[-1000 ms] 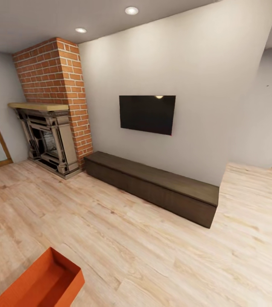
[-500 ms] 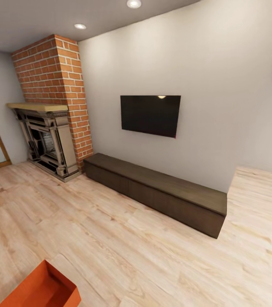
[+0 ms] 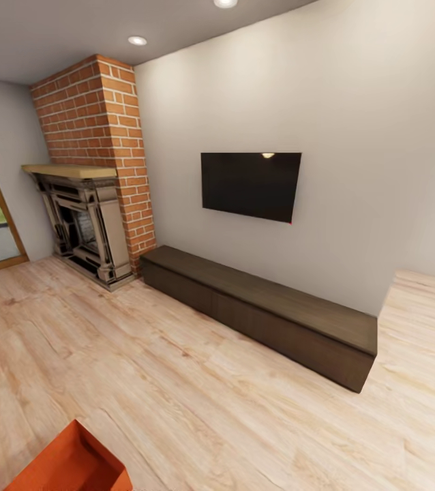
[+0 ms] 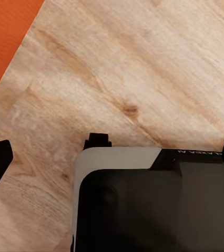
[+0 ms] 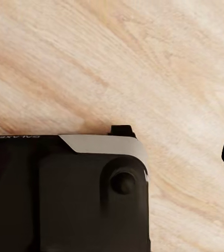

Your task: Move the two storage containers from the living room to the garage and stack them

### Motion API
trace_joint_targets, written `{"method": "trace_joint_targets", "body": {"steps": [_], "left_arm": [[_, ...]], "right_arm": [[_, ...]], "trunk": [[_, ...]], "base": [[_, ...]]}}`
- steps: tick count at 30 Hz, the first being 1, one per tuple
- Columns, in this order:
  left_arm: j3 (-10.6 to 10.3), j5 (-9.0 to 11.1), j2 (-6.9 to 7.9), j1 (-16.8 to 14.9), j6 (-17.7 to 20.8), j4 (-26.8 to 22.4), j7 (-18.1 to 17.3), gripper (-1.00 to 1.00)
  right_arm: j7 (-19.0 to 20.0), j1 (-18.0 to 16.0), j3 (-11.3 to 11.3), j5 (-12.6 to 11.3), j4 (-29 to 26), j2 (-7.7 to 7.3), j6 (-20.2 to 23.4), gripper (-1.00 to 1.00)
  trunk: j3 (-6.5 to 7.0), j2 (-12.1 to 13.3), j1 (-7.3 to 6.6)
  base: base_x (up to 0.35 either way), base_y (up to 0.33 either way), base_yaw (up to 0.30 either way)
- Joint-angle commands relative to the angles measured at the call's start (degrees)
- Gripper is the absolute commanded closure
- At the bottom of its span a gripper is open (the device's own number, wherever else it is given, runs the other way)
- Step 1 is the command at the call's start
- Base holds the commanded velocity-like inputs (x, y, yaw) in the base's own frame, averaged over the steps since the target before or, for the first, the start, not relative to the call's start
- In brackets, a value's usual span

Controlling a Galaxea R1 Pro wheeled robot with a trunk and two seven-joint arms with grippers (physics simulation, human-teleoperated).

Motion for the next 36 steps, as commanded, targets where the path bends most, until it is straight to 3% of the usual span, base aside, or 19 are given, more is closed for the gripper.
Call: {"method": "trace_joint_targets", "body": {"steps": [1,28,36], "left_arm": [[0.0,0.6,0.01,0.0,0.0,0.0,-0.3,-1.00],[0.0,0.7,-0.23,0.0,0.0,0.1,-0.2,-1.00],[0.1,0.7,-0.13,0.0,0.0,0.0,-0.2,-1.00]], "right_arm": [[-0.2,0.0,0.5,-0.5,0.0,-0.01,-0.1,-1.00],[-0.2,0.0,0.5,-0.4,0.0,-0.05,-0.1,-1.00],[-0.2,0.0,0.5,-0.4,0.0,-0.05,0.0,-1.00]], "trunk": [[-0.09,-0.1,0.01],[-0.09,-0.1,0.01],[-0.09,-0.1,0.01]], "base": [[0.003,0.000,0.258],[0.001,0.000,0.269],[0.151,-0.111,0.269]]}}
